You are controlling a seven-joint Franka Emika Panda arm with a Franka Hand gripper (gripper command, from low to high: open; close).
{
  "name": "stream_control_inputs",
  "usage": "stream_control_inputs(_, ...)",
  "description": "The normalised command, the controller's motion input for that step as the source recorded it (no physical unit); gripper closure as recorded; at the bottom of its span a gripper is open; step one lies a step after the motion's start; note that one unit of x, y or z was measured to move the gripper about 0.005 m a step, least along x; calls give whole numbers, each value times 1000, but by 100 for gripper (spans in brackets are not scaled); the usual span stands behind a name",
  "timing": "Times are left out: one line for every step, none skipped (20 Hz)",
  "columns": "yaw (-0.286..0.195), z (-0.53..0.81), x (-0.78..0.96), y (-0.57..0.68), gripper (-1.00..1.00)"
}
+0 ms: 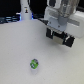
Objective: Open the kcup holder, insert the kcup into the holder, and close the kcup holder
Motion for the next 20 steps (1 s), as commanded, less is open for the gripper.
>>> stream_control_inputs(-89,107,828,-402,100)
stream_control_inputs(-87,101,800,-420,100)
stream_control_inputs(-91,111,827,-426,100)
stream_control_inputs(-85,102,788,-385,100)
stream_control_inputs(-70,110,723,-339,100)
stream_control_inputs(-69,93,236,-89,-100)
stream_control_inputs(-71,80,223,-110,-100)
stream_control_inputs(-79,77,229,-131,-100)
stream_control_inputs(-77,66,258,-167,-100)
stream_control_inputs(-89,74,254,-180,-100)
stream_control_inputs(-62,93,196,-217,-100)
stream_control_inputs(-79,94,201,-139,-100)
stream_control_inputs(-122,92,276,-248,-100)
stream_control_inputs(-165,205,327,-431,-100)
stream_control_inputs(-181,207,357,-507,-100)
stream_control_inputs(-188,210,367,-533,-100)
stream_control_inputs(-192,227,368,-541,-100)
stream_control_inputs(-191,234,371,-568,-100)
stream_control_inputs(-191,223,381,-597,-100)
stream_control_inputs(-196,189,390,-610,-100)
